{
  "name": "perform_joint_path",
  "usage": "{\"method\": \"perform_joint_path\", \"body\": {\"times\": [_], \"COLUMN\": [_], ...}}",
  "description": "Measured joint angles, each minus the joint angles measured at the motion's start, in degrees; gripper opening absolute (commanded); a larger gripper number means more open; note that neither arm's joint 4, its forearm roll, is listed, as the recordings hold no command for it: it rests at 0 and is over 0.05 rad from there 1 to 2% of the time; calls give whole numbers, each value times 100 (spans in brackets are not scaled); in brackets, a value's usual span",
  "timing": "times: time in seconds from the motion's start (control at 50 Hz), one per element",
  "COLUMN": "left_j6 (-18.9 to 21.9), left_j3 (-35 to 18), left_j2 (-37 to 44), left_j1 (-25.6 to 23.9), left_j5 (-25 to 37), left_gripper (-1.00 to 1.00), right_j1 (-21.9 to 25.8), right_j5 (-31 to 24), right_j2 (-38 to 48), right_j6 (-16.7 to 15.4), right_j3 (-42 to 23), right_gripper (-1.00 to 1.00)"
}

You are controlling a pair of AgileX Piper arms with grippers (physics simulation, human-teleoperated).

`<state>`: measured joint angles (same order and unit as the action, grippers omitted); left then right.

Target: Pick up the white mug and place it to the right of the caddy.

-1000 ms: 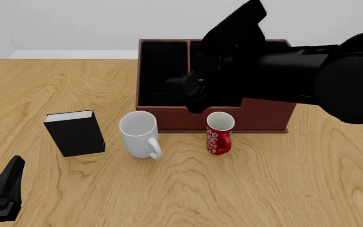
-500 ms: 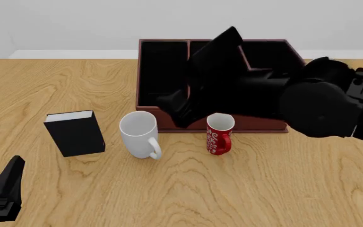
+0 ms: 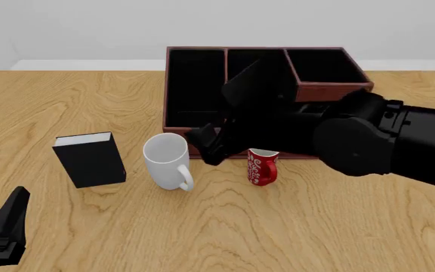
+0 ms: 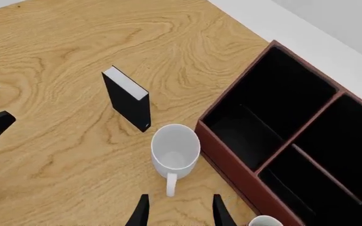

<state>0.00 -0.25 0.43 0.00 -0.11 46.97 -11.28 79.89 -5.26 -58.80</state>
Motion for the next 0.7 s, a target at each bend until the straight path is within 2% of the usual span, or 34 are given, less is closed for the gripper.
{"method": "perform_joint_path", "body": {"times": [0.7], "left_j6": [0], "left_j3": [0], "left_j2": [0], "left_j1": [0], "left_j5": [0], "left_gripper": [100], "right_j1": [-14], "right_j5": [468], "right_j2": [416], "right_j6": [154], "right_j3": [232], "right_gripper": [100]}}
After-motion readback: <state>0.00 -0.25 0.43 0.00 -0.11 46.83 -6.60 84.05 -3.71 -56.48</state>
